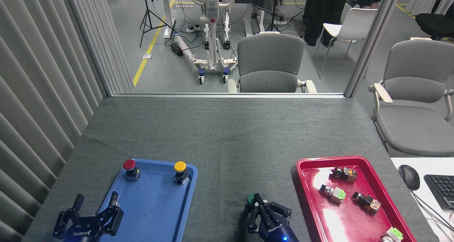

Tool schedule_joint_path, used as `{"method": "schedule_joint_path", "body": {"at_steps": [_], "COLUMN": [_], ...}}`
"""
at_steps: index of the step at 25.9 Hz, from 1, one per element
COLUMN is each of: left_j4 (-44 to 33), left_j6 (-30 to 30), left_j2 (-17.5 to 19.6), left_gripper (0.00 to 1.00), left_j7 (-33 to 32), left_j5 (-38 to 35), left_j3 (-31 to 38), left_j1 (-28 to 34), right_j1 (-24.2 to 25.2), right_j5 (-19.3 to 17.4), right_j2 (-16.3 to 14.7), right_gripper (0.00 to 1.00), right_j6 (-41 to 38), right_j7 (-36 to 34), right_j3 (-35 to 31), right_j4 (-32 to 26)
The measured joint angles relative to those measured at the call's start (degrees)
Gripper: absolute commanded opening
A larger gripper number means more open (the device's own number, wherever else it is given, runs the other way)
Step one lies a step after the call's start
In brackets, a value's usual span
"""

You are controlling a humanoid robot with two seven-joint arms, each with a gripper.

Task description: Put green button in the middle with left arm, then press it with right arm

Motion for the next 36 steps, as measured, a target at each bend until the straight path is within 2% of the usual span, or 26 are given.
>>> {"method": "schedule_joint_path", "body": {"at_steps": [14, 16, 21, 26, 29, 32, 36], "left_j4": [2.06, 2.93, 3.56, 3.64, 3.65, 3.65, 3.65], "left_j6": [0.08, 0.08, 0.06, -0.04, -0.1, -0.11, -0.15], "left_j2": [0.12, 0.22, 0.62, 0.78, 0.91, 1.2, 1.38], "left_gripper": [1.0, 1.0, 1.0, 1.0, 1.0, 1.0, 1.0], "left_j7": [0.0, -0.08, -0.24, -0.25, -0.25, -0.26, -0.3], "left_j5": [-0.39, -0.42, -0.4, -0.3, -0.27, -0.22, -0.19], "left_j3": [0.0, -0.01, -0.01, 0.0, 0.0, 0.0, 0.0], "left_j1": [-1.3, -1.97, -2.6, -2.67, -2.67, -2.67, -2.61], "right_j1": [0.12, 0.1, 0.1, -0.1, -0.21, -0.29, -0.31], "right_j5": [-0.04, -0.07, -0.12, -0.92, -1.74, -2.08, -2.25], "right_j2": [-0.12, -0.14, -0.05, 0.1, 0.29, 0.51, 0.47], "right_gripper": [0.12, 0.17, 0.21, 0.47, 0.74, 0.87, 0.97], "right_j6": [0.17, 0.32, 0.62, 2.05, 3.17, 4.31, 4.96], "right_j7": [-0.6, -0.65, -0.65, -1.48, -5.17, -7.28, -8.13], "right_j3": [0.67, 0.78, 0.87, 0.79, 0.51, 0.18, -0.19], "right_j4": [0.86, 1.01, 1.1, 0.66, -0.27, -1.37, -3.06]}}
